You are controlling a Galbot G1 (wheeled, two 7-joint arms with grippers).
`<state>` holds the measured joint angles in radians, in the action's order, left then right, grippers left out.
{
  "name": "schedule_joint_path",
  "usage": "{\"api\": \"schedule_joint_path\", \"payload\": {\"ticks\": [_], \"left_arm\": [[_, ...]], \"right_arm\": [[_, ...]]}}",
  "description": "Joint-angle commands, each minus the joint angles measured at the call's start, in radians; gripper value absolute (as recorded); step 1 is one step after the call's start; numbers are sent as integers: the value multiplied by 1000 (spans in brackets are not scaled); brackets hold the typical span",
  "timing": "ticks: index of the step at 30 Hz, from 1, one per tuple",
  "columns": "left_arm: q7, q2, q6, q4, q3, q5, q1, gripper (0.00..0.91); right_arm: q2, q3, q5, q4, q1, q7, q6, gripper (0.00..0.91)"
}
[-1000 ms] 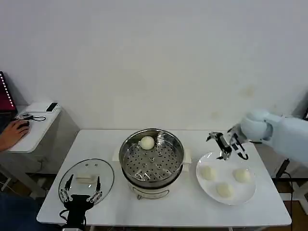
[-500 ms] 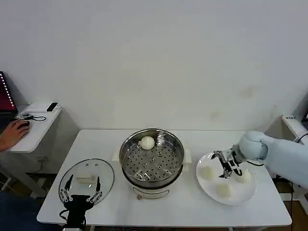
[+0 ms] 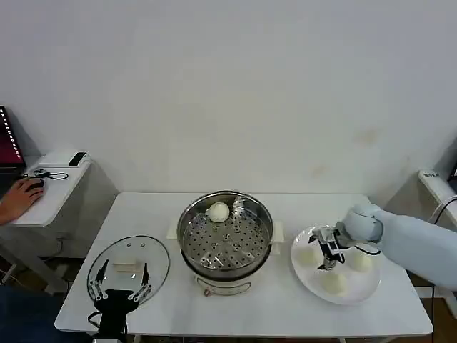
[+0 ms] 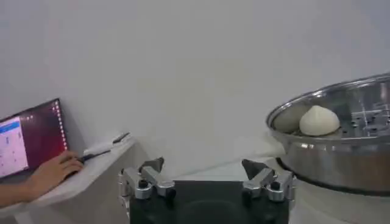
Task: Take steamed baozi put them in steamer then cover it.
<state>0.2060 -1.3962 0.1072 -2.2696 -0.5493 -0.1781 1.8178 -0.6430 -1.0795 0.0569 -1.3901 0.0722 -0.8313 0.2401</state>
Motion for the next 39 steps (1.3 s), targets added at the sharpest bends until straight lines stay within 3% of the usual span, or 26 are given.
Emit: {"api": "schedule_joint_path", "payload": {"ticks": [1, 13, 21, 27, 33, 39], "left_arm": [[0, 0, 0, 0, -1, 0, 0, 907], [1, -4, 1, -3, 3, 0, -3, 907], [1, -4, 1, -6, 2, 0, 0, 907], [0, -2, 2, -12, 3, 1, -2, 907], [-1, 0, 1, -13, 5, 2, -5, 907], [-3, 5, 5, -10, 7, 1, -22, 907]], "right_arm": [[-43, 29, -3, 43, -30, 4, 11, 836], [-38, 25, -14, 43, -28, -19, 22, 645], [-9, 25, -10, 19, 15, -50, 20, 635], [34, -17, 12, -20, 148, -89, 13, 645], [57, 1, 85, -55, 267, -93, 24, 645], [16, -108, 172, -112, 498, -88, 40, 645]]}}
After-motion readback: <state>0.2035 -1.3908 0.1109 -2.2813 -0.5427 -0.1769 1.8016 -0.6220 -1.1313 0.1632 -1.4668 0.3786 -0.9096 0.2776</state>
